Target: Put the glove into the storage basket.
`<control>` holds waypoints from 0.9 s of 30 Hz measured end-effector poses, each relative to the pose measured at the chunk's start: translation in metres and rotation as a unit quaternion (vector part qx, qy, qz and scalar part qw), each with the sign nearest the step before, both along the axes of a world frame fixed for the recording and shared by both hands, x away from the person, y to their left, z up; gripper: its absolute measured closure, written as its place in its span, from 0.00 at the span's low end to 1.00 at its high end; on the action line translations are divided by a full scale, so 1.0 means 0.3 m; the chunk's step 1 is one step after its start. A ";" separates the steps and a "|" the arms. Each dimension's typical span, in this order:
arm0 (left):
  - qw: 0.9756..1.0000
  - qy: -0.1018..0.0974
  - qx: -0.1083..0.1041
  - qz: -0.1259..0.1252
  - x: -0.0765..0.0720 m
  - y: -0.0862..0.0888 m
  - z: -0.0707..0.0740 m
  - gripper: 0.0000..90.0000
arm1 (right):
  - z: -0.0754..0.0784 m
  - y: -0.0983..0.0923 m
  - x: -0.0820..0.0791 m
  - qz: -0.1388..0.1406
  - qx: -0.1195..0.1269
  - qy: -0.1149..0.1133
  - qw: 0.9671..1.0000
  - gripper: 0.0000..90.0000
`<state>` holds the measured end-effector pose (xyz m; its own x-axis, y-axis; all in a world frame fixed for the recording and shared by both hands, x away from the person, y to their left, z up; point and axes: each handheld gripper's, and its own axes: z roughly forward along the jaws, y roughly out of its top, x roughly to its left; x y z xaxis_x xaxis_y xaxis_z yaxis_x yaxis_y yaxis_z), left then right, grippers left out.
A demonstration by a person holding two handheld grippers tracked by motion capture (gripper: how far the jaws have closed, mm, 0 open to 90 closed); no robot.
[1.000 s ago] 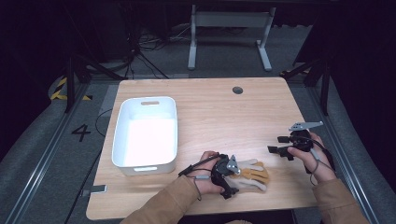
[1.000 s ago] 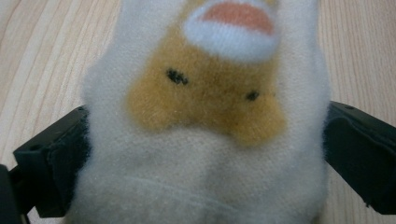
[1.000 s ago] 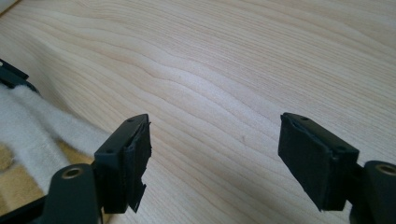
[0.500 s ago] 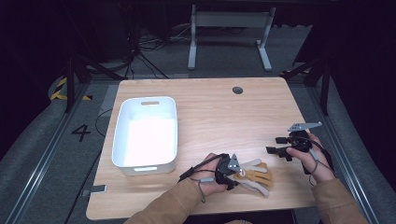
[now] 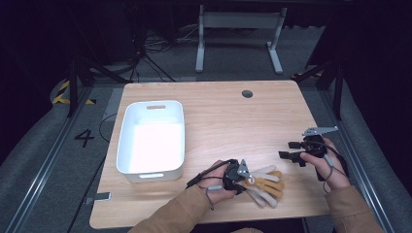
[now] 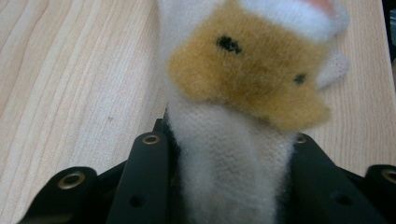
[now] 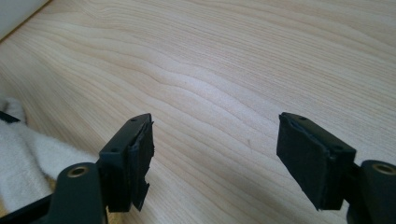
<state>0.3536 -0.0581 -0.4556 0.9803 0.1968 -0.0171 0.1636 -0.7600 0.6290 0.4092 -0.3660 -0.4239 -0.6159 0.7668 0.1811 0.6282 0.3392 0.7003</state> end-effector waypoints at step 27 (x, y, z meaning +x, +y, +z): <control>0.994 0.061 -0.027 0.084 0.020 0.137 0.098 0.76 | 0.010 0.045 0.036 0.024 -0.003 -0.002 1.000 0.34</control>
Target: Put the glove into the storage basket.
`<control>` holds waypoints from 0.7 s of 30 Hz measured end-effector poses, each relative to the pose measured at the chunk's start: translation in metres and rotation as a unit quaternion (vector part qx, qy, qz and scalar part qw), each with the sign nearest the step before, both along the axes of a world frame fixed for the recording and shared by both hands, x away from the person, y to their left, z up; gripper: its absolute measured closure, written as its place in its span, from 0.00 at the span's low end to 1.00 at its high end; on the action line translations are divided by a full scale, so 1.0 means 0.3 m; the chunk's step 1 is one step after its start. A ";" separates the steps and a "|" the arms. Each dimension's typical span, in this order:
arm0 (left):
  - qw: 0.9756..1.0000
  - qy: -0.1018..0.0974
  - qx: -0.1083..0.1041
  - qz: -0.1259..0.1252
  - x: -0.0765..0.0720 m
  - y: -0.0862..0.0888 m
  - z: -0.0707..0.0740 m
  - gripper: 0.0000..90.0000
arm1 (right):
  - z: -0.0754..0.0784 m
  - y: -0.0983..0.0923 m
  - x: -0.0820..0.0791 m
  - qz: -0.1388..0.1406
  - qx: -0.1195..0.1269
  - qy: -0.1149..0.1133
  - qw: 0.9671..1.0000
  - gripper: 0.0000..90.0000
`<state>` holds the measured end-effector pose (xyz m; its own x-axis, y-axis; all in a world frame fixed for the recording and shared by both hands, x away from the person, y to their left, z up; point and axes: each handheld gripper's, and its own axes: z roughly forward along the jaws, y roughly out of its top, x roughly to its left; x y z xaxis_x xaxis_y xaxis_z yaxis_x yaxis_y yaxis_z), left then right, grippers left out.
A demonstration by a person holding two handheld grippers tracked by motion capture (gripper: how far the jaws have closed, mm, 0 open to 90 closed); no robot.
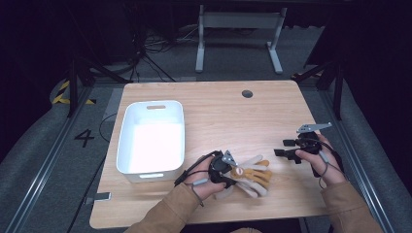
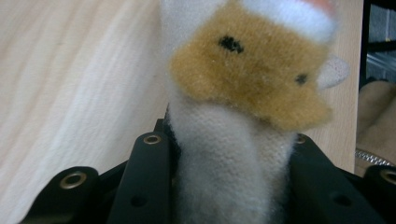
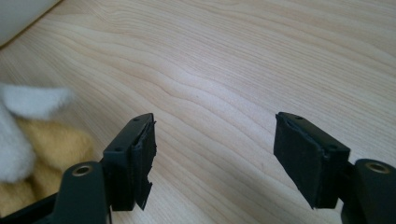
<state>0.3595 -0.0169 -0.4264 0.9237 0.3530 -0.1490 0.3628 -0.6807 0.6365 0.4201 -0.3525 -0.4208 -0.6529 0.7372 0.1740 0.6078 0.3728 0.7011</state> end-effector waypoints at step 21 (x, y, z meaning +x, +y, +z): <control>0.997 0.014 -0.014 0.078 0.114 0.054 0.127 0.76 | 0.042 -0.015 0.015 0.014 0.007 0.002 1.000 0.44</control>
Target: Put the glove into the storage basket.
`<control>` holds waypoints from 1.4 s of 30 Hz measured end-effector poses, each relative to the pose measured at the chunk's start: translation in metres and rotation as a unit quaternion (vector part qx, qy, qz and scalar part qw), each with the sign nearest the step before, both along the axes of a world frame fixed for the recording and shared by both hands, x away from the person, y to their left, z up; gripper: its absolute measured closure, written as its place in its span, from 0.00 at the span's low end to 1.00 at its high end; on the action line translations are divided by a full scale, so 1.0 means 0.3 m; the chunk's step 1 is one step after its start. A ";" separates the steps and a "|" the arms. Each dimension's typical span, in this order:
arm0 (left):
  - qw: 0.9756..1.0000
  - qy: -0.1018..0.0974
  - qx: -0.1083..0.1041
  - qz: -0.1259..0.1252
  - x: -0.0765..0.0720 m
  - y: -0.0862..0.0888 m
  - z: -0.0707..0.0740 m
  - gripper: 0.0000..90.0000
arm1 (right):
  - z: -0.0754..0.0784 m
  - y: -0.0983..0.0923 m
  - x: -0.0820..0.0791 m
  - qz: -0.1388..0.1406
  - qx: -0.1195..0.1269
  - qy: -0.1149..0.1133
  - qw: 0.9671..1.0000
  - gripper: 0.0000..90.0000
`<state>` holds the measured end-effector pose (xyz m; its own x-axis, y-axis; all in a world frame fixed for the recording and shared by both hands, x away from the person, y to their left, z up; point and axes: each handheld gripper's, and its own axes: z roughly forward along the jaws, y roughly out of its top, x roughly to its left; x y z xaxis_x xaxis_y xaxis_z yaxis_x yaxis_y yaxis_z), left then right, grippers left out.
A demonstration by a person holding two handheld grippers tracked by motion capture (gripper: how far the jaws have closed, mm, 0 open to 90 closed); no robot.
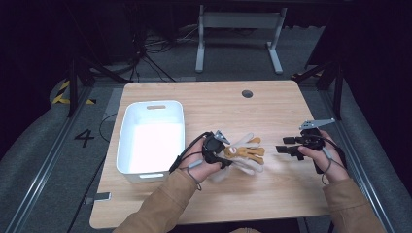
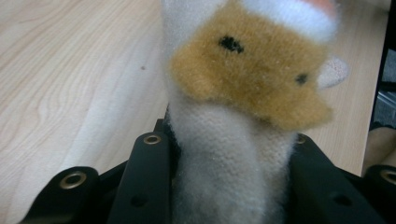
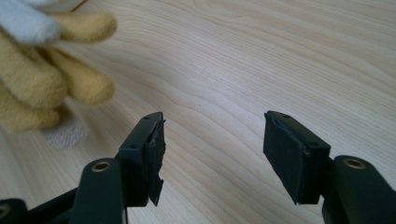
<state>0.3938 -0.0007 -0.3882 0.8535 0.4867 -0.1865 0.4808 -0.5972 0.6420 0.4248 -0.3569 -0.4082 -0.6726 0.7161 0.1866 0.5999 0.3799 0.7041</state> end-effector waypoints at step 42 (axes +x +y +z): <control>0.979 0.055 0.051 0.187 0.233 0.146 0.184 0.76 | -0.008 0.038 0.031 -0.005 -0.032 0.008 0.999 0.64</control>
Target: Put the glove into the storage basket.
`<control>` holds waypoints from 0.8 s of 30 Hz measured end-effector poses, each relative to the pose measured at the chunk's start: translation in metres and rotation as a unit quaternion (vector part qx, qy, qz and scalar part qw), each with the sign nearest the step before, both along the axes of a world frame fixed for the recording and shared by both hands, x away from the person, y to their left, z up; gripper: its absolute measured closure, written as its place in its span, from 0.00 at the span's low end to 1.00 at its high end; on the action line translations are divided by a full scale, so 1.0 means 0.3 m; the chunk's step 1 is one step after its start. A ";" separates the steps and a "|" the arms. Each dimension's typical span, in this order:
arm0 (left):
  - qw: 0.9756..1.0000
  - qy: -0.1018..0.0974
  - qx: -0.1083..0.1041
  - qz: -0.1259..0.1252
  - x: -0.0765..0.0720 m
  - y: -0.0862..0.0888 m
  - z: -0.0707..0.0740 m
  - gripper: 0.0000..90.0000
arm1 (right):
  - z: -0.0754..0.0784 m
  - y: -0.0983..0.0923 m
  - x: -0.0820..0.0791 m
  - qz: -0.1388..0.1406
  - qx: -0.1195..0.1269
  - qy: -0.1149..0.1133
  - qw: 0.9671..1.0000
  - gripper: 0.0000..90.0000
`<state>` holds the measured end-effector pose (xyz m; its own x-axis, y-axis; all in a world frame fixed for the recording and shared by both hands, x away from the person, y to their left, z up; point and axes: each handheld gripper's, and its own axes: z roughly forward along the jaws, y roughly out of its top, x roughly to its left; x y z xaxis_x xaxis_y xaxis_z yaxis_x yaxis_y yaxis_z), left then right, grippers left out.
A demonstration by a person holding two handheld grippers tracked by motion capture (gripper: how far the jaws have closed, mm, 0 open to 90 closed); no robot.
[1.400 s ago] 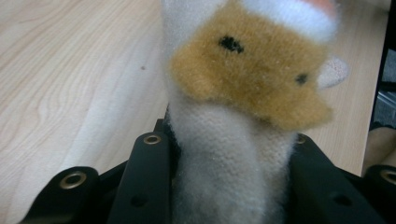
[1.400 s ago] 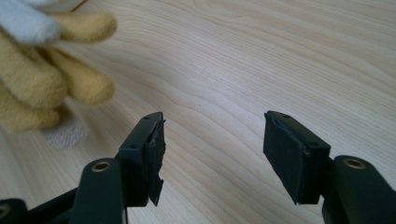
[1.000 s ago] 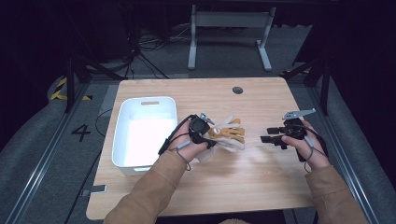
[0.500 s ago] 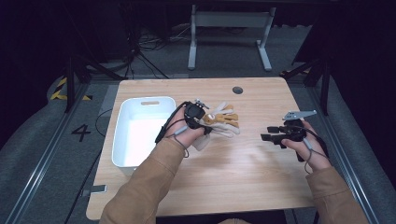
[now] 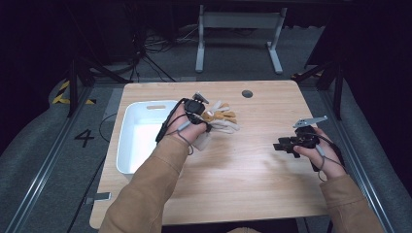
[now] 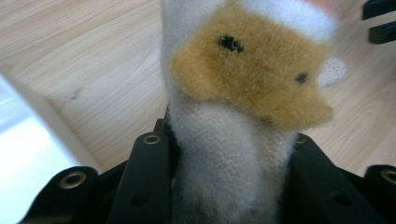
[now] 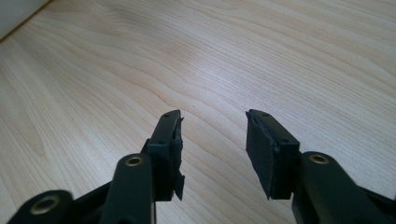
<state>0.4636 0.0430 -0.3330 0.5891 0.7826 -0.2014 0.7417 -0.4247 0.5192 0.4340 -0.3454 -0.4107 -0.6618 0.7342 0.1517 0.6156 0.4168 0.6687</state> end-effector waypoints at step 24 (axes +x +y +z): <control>0.994 0.037 -0.014 0.102 0.020 0.105 0.098 0.76 | -0.027 0.027 0.015 -0.023 -0.081 0.054 0.995 0.64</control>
<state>0.4697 0.0746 -0.3037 0.4018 0.8774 -0.2623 0.8473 -0.2476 0.4698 0.4385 -0.3374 -0.4190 -0.6132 0.7840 0.0963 0.7010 0.4839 0.5238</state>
